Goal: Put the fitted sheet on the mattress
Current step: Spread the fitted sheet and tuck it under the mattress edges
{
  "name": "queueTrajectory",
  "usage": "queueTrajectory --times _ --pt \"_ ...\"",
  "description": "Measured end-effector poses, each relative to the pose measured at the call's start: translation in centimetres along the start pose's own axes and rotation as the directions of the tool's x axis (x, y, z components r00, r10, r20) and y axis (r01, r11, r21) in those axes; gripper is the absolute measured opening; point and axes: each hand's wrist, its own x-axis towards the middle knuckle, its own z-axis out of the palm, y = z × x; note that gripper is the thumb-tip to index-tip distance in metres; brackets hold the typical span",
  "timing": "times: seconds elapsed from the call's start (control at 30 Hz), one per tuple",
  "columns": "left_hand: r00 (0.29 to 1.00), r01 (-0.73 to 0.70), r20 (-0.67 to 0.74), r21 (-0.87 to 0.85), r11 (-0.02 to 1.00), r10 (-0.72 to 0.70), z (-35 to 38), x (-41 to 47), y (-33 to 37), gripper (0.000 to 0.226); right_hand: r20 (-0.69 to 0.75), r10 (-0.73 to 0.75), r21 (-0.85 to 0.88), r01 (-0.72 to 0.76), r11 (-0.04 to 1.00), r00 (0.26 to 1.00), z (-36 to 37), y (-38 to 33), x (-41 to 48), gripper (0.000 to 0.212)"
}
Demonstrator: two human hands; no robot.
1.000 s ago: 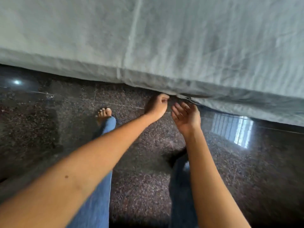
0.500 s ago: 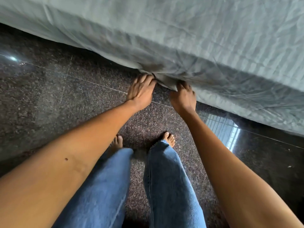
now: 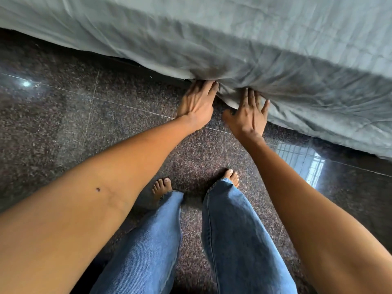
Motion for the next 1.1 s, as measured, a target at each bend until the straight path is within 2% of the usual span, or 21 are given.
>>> queueTrajectory --times 0.23,0.4,0.53,0.6,0.67,0.77,0.83,0.9,1.0,1.1 --pt "0.996 -0.012 0.085 -0.012 1.000 0.013 0.4 3.0 -0.1 0.059 -0.023 0.017 -0.048 -0.018 0.999 1.000 -1.4 0.1 1.7 0.074" --pt "0.987 0.104 0.121 0.031 0.994 -0.107 0.2 4.1 1.6 0.056 0.080 0.013 -0.014 -0.012 1.000 0.997 -1.7 0.1 0.9 0.069" --pt "0.985 0.122 0.118 0.044 0.992 -0.126 0.2 4.1 1.6 0.057 -0.036 -0.116 0.025 0.117 0.993 0.993 -0.4 -1.1 -1.4 0.063" --pt "0.990 0.097 0.099 0.034 0.995 -0.100 0.5 4.1 1.3 0.054 0.010 -0.205 0.025 0.205 0.979 0.979 0.0 -1.8 -1.0 0.062" --pt "0.995 0.057 0.086 0.013 0.998 -0.058 0.4 3.7 1.0 0.048 0.054 -0.223 -0.032 0.225 0.974 0.973 0.4 -2.4 -0.2 0.064" --pt "1.000 -0.009 0.013 -0.119 0.993 0.010 0.2 2.5 -0.5 0.046 0.031 -0.149 -0.096 0.152 0.984 0.988 0.6 -3.4 0.4 0.067" --pt "0.988 -0.132 -0.104 -0.215 0.968 0.111 0.5 0.5 -1.7 0.054 0.040 -0.077 -0.106 0.081 0.991 0.996 0.5 -4.1 0.4 0.071" --pt "0.962 -0.214 -0.219 -0.218 0.952 0.166 1.4 -1.6 -3.1 0.054 0.045 -0.021 -0.121 0.026 0.992 0.999 0.1 -4.7 0.7 0.072" --pt "0.976 -0.042 -0.215 -0.217 0.975 -0.006 1.7 -3.2 -5.2 0.048 0.024 0.058 -0.107 -0.055 0.993 0.998 -0.1 -5.8 1.5 0.070" --pt "0.989 0.077 -0.111 -0.174 0.982 -0.097 1.3 -2.5 -6.6 0.056 0.031 0.121 -0.092 -0.117 0.989 0.992 0.1 -6.4 1.9 0.072"
